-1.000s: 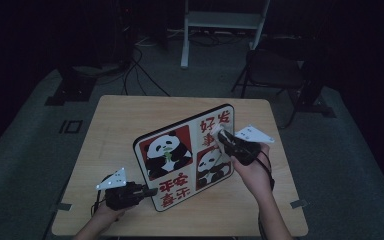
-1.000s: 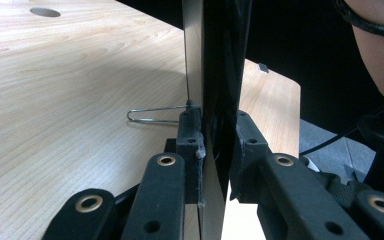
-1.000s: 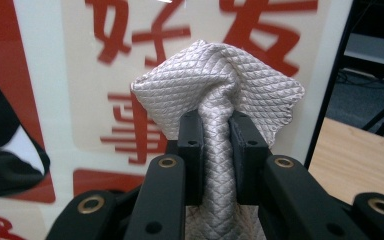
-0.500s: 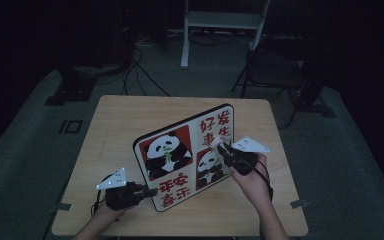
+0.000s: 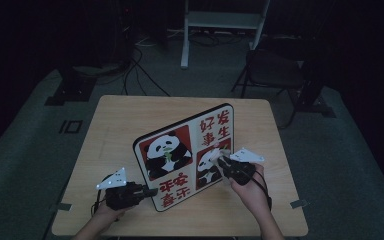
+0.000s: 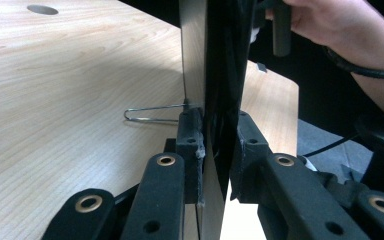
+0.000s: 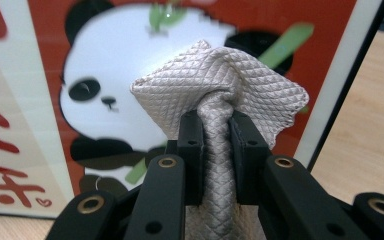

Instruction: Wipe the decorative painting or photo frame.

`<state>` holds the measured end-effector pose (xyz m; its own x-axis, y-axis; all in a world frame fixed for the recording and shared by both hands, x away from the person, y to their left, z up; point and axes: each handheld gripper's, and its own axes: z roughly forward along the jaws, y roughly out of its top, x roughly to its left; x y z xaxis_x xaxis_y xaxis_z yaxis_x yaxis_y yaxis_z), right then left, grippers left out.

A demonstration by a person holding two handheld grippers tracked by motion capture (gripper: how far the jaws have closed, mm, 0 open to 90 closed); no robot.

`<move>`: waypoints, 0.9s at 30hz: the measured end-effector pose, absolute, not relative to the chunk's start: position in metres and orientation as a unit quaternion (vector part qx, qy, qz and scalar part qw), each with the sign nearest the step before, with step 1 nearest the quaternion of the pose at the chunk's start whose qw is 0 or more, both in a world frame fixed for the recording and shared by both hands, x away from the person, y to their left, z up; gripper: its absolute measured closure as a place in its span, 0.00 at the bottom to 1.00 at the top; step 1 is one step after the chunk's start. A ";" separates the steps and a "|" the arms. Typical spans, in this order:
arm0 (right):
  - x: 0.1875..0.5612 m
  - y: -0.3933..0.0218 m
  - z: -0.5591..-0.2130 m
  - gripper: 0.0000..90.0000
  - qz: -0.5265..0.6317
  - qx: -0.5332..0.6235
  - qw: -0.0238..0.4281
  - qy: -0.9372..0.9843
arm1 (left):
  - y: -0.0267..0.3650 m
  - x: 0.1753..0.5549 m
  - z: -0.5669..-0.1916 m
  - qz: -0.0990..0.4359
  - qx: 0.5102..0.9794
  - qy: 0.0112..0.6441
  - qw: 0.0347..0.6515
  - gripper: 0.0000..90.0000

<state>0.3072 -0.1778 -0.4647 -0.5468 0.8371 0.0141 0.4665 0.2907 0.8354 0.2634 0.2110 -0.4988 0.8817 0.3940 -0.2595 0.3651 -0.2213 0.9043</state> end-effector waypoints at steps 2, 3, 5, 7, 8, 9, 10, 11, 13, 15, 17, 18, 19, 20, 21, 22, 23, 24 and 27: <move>0.307 -0.179 -0.470 0.86 0.413 0.424 0.216 0.776 | 0.211 0.264 -0.499 0.012 0.781 0.242 0.575 0.88; 0.307 -0.179 -0.470 0.86 0.413 0.424 0.216 0.776 | 0.211 0.264 -0.499 0.012 0.781 0.242 0.575 0.88; 0.306 -0.180 -0.478 0.86 0.405 0.429 0.210 0.780 | 0.211 0.264 -0.499 0.012 0.781 0.243 0.575 0.88; 0.305 -0.180 -0.483 0.86 0.399 0.431 0.206 0.782 | 0.212 0.264 -0.499 0.010 0.781 0.242 0.576 0.88; 0.305 -0.181 -0.486 0.86 0.396 0.433 0.204 0.783 | 0.211 0.264 -0.499 0.010 0.781 0.243 0.576 0.88; 0.305 -0.181 -0.489 0.86 0.393 0.434 0.203 0.785 | 0.212 0.264 -0.499 0.010 0.781 0.242 0.575 0.88; 0.304 -0.182 -0.493 0.86 0.390 0.435 0.199 0.787 | 0.211 0.264 -0.499 0.010 0.781 0.243 0.576 0.88; 0.304 -0.182 -0.494 0.86 0.390 0.437 0.197 0.786 | 0.211 0.264 -0.499 0.011 0.781 0.243 0.576 0.88; 0.304 -0.182 -0.498 0.86 0.385 0.439 0.192 0.789 | 0.211 0.264 -0.499 0.010 0.781 0.243 0.576 0.88; 0.304 -0.183 -0.502 0.86 0.380 0.440 0.189 0.791 | 0.211 0.264 -0.499 0.010 0.781 0.243 0.576 0.88; 0.303 -0.183 -0.506 0.86 0.376 0.441 0.185 0.794 | 0.211 0.264 -0.499 0.012 0.780 0.244 0.575 0.88; 0.303 -0.183 -0.507 0.86 0.374 0.443 0.183 0.794 | 0.212 0.264 -0.499 0.010 0.781 0.243 0.576 0.88; 0.303 -0.184 -0.509 0.86 0.373 0.444 0.180 0.794 | 0.212 0.264 -0.499 0.012 0.781 0.244 0.575 0.88; 0.303 -0.184 -0.510 0.86 0.372 0.446 0.178 0.795 | 0.212 0.264 -0.499 0.011 0.780 0.244 0.576 0.88; 0.303 -0.184 -0.511 0.86 0.371 0.447 0.176 0.795 | 0.212 0.264 -0.499 0.010 0.781 0.243 0.576 0.88; 0.303 -0.184 -0.514 0.86 0.367 0.448 0.174 0.797 | 0.212 0.264 -0.499 0.011 0.780 0.244 0.576 0.88; 0.303 -0.184 -0.515 0.86 0.365 0.449 0.172 0.797 | 0.212 0.264 -0.499 0.009 0.780 0.244 0.576 0.88; 0.303 -0.184 -0.517 0.86 0.363 0.449 0.172 0.798 | 0.212 0.264 -0.499 0.011 0.781 0.244 0.576 0.88; 0.304 -0.185 -0.520 0.86 0.359 0.452 0.167 0.800 | 0.212 0.264 -0.499 0.011 0.780 0.245 0.576 0.88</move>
<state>0.3038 -0.1849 -0.5203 -0.5359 0.8423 0.0571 0.6029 0.3346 0.7242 0.2639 0.2119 -0.4990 0.8799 0.3950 -0.2640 0.3687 -0.2174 0.9038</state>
